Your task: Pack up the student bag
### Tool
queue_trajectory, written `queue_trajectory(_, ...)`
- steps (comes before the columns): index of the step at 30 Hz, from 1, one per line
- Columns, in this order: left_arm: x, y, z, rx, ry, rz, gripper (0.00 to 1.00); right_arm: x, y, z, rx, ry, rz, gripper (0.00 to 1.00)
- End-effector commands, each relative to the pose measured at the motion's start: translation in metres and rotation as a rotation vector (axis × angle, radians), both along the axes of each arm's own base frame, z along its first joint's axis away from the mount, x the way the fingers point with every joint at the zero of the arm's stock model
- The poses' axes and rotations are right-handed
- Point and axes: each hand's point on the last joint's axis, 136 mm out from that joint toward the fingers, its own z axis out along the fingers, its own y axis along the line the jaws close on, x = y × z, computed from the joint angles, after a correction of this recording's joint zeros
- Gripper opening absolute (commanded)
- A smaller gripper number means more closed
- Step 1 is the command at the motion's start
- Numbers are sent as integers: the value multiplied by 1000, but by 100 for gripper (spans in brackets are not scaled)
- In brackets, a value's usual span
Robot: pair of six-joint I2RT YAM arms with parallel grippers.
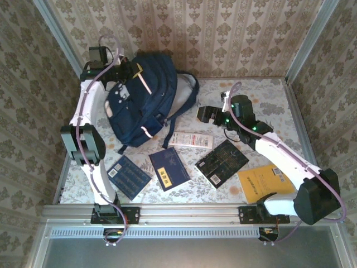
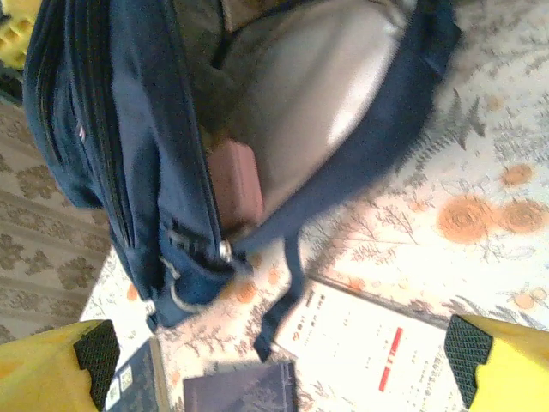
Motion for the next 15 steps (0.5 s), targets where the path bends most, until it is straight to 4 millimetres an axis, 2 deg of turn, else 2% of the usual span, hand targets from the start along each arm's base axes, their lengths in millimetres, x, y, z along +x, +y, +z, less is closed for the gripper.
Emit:
queue_trajectory(1,9,3,5,133,-81,6,0,-1,-10,-24,-47,114,14,100)
queue_trajectory(5,13,-9,-28,151,-13,-19,0,2,-15,-61,-93,257,19,100)
queue_trajectory(6,12,-12,-34,154,4,-26,3,3,-16,-67,-104,283,23,100)
queue_trajectory(8,7,-19,-43,170,34,-39,21,2,-15,-82,-123,347,34,100)
queue_trajectory(11,-6,-27,-44,230,29,-31,43,3,-20,-101,-161,431,21,99)
queue_trajectory(13,-20,-33,-45,241,30,-28,51,3,-20,-111,-168,463,19,99)
queue_trajectory(15,-36,-45,-48,222,27,-40,54,3,-20,-123,-179,508,17,99)
